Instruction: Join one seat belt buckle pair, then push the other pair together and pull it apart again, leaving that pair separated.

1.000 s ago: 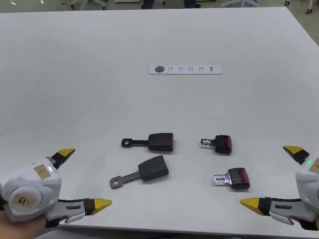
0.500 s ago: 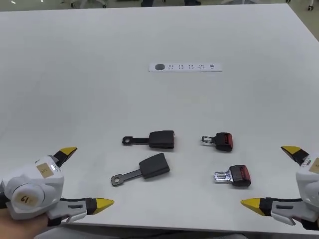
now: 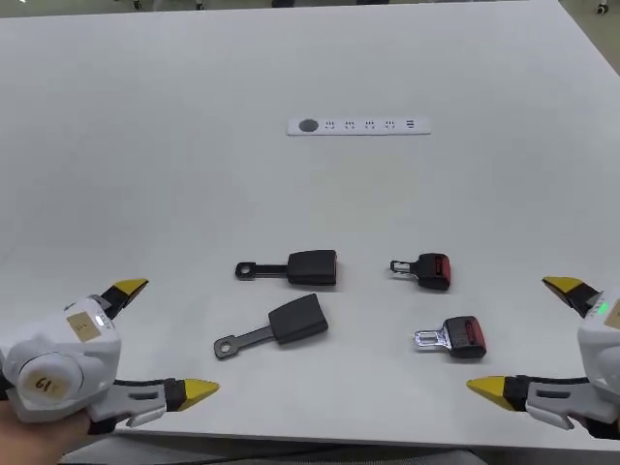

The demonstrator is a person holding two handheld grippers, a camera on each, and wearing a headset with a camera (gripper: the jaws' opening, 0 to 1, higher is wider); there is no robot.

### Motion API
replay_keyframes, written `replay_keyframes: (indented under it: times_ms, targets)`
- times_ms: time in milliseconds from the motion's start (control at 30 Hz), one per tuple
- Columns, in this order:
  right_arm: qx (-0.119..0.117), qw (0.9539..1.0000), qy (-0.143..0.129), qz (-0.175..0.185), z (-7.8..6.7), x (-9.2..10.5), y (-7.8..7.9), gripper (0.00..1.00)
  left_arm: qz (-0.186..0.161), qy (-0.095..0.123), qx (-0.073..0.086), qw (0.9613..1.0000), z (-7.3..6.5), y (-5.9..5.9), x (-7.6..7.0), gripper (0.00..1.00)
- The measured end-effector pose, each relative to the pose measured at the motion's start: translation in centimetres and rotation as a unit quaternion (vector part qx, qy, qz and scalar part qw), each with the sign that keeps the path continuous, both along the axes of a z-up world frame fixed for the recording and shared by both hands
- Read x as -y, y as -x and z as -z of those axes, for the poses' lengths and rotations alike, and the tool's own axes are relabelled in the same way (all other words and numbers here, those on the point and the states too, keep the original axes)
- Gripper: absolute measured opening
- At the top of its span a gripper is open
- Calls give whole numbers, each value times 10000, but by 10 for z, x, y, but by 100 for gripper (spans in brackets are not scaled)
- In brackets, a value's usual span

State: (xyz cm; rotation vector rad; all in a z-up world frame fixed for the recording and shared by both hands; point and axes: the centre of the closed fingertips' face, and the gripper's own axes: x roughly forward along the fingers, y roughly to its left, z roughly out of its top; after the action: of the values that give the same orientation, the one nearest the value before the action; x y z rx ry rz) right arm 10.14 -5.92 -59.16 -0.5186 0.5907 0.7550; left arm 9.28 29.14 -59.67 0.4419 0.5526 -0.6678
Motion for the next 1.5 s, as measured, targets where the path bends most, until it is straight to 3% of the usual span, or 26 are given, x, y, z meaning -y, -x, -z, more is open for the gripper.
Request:
replay_keyframes:
  times_ms: [200, 300, 367, 533, 733, 900, 1067, 1200, 1300, 1400, 1500]
  targets:
    - [-58, 9998, 105, -150, 2, 0, 2, 86, 68, -84, -67, 9999, 0, -3, -1, 96]
    - [-92, 9995, 152, -270, 4, -2, 2, 83, 171, -126, -176, 9996, 3, -2, 1, 94]
    - [-136, 9991, 174, -361, 6, -3, 3, 80, 280, -267, -352, 9986, 8, 2, -2, 87]
    - [-174, 9984, 164, -519, 7, -6, 0, 73, 461, -327, -523, 9970, 13, -5, 8, 86]
    - [-264, 9969, 204, -717, 15, -7, -5, 68, 753, -471, -747, 9932, 29, -8, 21, 84]
    - [-399, 9951, 241, -872, 26, -6, -8, 66, 970, -426, -781, 9913, 33, -14, 35, 78]
    - [-469, 9932, 295, -1024, 32, -9, -8, 65, 1090, -381, -914, 9891, 43, -18, 50, 74]
    - [-517, 9915, 370, -1133, 38, -8, -10, 62, 1052, -371, -938, 9893, 44, -23, 57, 72]
    - [-577, 9906, 401, -1176, 38, -9, -10, 60, 1054, -432, -962, 9888, 47, -23, 58, 66]
    - [-818, 9881, 256, -1277, 44, -12, -7, 52, 1085, -481, -1033, 9875, 54, -24, 62, 64]
    - [-826, 9866, 311, -1376, 49, -12, -9, 48, 1124, -516, -1045, 9868, 57, -27, 66, 62]
